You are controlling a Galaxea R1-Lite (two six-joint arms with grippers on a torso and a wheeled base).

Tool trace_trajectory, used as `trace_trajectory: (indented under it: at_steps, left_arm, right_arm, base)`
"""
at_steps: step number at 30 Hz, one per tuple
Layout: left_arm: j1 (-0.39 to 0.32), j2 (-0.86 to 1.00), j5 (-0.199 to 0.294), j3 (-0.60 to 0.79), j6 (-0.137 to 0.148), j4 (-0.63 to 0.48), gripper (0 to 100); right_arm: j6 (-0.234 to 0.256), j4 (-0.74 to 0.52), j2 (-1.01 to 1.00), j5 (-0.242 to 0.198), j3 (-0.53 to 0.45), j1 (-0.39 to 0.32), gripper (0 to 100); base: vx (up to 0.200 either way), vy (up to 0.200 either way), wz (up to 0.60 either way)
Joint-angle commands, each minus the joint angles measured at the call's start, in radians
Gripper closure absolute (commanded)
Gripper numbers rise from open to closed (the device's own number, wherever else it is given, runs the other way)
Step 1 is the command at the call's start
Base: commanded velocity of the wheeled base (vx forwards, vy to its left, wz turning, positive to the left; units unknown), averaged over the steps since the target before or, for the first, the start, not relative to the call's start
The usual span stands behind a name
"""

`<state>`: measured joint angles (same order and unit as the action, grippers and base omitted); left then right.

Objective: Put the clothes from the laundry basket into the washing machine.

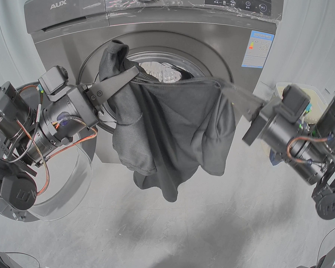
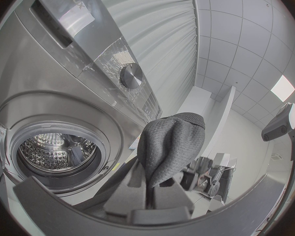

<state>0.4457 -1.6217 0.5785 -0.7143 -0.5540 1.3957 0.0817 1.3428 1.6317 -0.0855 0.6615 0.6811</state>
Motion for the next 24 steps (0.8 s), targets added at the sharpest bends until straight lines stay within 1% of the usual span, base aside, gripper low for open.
trace_trajectory:
  at_steps: [1,5,6,8,10,12,14,15,17,21,23,24]
  left_arm:
    - [0.022,-0.006,-0.002,-0.016,0.000,-0.001,100]
    - [0.024,-0.004,0.000,-0.014,0.000,-0.001,100]
    - [0.024,0.000,0.001,-0.014,0.000,-0.001,100]
    - [0.024,0.003,0.003,-0.014,0.002,-0.001,100]
    - [0.025,0.005,0.004,-0.013,0.002,-0.001,100]
    - [0.025,0.006,0.004,-0.011,0.000,0.000,100]
    - [0.025,0.008,0.003,-0.008,0.002,0.002,100]
    - [0.025,0.009,0.003,-0.008,0.002,0.002,100]
    - [0.025,0.009,0.001,-0.002,0.002,0.002,100]
    - [0.024,0.009,-0.002,0.012,0.002,0.005,100]
    - [0.024,0.009,-0.002,0.013,0.002,0.005,100]
    - [0.024,0.009,-0.002,0.013,0.002,0.005,100]
  right_arm:
    - [0.007,0.019,0.059,-0.010,-0.145,0.043,0]
    - [0.007,0.026,0.089,-0.023,-0.175,0.045,0]
    - [0.007,0.026,0.126,-0.060,-0.192,0.043,0]
    - [0.006,0.033,0.183,-0.099,-0.187,0.043,0]
    - [0.006,0.050,0.238,-0.117,-0.169,0.045,0]
    - [0.006,0.075,0.303,-0.126,-0.131,0.046,0]
    - [0.006,0.102,0.384,-0.126,-0.068,0.058,0]
    - [0.006,0.102,0.384,-0.126,-0.068,0.058,0]
    - [0.007,0.119,0.464,-0.126,0.027,0.069,0]
    - [0.020,0.119,0.517,-0.131,0.141,0.123,0]
    - [0.027,0.111,0.536,-0.123,0.202,0.140,0]
    - [0.027,0.111,0.540,-0.123,0.207,0.140,0]
  base:
    - [0.000,0.000,0.00]
    - [0.000,0.000,0.00]
    - [0.000,0.000,0.00]
    - [0.000,0.000,0.00]
    - [0.000,0.000,0.00]
    - [0.000,0.000,0.00]
    - [0.000,0.000,0.00]
    - [0.000,0.000,0.00]
    - [0.000,0.000,0.00]
    - [0.000,0.000,0.00]
    - [0.000,0.000,0.00]
    - [0.000,0.000,0.00]
